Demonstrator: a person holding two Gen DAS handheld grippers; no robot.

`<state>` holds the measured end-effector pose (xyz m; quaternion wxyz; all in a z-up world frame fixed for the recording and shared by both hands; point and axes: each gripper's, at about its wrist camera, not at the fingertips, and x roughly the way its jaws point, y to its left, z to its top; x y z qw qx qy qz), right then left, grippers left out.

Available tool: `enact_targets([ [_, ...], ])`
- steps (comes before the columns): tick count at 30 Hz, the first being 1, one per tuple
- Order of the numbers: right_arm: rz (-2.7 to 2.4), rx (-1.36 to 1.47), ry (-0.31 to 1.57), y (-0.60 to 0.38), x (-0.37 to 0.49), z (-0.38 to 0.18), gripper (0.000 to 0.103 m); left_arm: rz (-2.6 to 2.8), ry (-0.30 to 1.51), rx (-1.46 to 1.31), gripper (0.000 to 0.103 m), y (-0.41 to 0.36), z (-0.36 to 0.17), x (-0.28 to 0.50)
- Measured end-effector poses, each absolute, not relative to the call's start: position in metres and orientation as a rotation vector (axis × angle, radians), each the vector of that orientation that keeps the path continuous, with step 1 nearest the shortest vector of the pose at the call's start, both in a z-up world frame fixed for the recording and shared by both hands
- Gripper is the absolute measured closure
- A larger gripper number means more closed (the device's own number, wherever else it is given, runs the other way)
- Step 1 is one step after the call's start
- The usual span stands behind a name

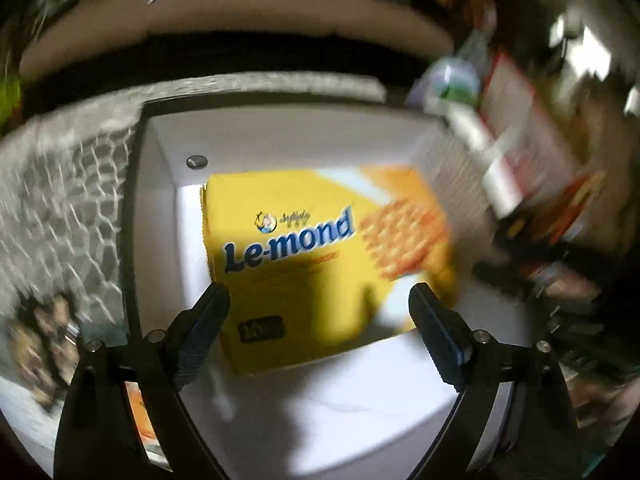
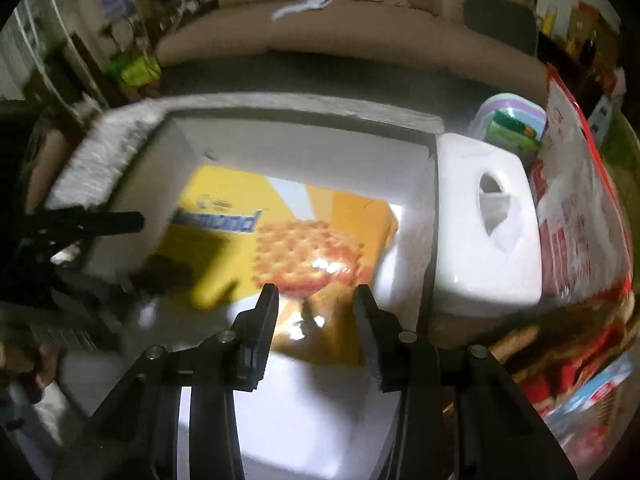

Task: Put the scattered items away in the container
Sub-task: 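Lower the pack into the box and open the left gripper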

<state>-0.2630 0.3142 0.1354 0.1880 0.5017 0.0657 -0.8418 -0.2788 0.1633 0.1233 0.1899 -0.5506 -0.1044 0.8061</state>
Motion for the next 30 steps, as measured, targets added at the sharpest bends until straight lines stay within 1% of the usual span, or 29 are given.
enact_targets([
  [1,-2.379,1.393,0.170,0.319,-0.256,0.141,0.062,2.248,-0.359,-1.551,0.008,0.157,0.124,-0.282],
  [2,-2.390,1.369,0.138,0.327,-0.245,0.149,0.062,2.229,-0.413,-1.575,0.008,0.153,0.122,-0.284],
  [3,-2.391,1.353,0.114,0.328,-0.237,0.157,0.062,2.217,-0.431,-1.599,0.008,0.152,0.119,-0.287],
  [4,-2.396,1.333,0.085,0.332,-0.231,0.163,0.062,2.204,-0.433,-1.614,0.008,0.154,0.115,-0.288],
  [5,-2.414,1.294,0.041,0.340,-0.215,0.172,0.059,2.204,-0.431,-1.621,0.008,0.157,0.113,-0.288],
  [6,-2.424,1.268,0.016,0.342,-0.209,0.180,0.057,2.232,-0.393,-1.634,0.008,0.162,0.112,-0.289],
  [7,-2.441,1.233,-0.009,0.345,-0.199,0.187,0.049,2.252,-0.348,-1.647,0.008,0.167,0.113,-0.289],
  [8,-2.484,1.184,-0.031,0.347,-0.180,0.196,0.039,2.281,-0.286,-1.661,0.008,0.172,0.110,-0.290],
  [9,-2.514,1.155,-0.037,0.348,-0.167,0.199,0.035,2.344,-0.173,-1.698,0.008,0.179,0.106,-0.291],
  [10,-2.546,1.125,-0.050,0.349,-0.151,0.201,0.029,2.375,-0.101,-1.721,0.008,0.184,0.103,-0.293],
  [11,-2.564,1.112,-0.082,0.349,-0.143,0.202,0.029,2.406,-0.002,-1.750,0.008,0.190,0.098,-0.294],
  [12,-2.580,1.101,-0.137,0.352,-0.135,0.202,0.029,2.416,0.053,-1.769,0.008,0.194,0.095,-0.293],
  [15,-2.574,1.041,-0.382,0.368,-0.112,0.198,0.029,2.431,0.113,-1.832,0.008,0.209,0.084,-0.293],
  [17,-2.578,1.004,-0.502,0.381,-0.103,0.193,0.029,2.451,0.150,-1.867,0.005,0.215,0.079,-0.292],
  [18,-2.578,0.998,-0.532,0.386,-0.101,0.190,0.029,2.450,0.179,-1.881,0.002,0.218,0.075,-0.293],
  [21,-2.574,1.020,-0.543,0.392,-0.100,0.181,0.029,2.486,0.202,-1.884,0.000,0.220,0.070,-0.293],
  [24,-2.589,1.056,-0.518,0.392,-0.100,0.169,0.029,2.518,0.177,-1.868,0.000,0.223,0.071,-0.293],
  [26,-2.560,1.069,-0.535,0.392,-0.099,0.165,0.029,2.365,-0.048,-1.871,0.000,0.224,0.062,-0.295],
  [29,-2.568,1.051,-0.492,0.389,-0.095,0.168,0.029,2.428,0.067,-1.834,0.000,0.243,0.061,-0.294],
  [30,-2.570,1.044,-0.491,0.390,-0.094,0.168,0.029,2.409,0.066,-1.839,0.000,0.246,0.062,-0.292],
])
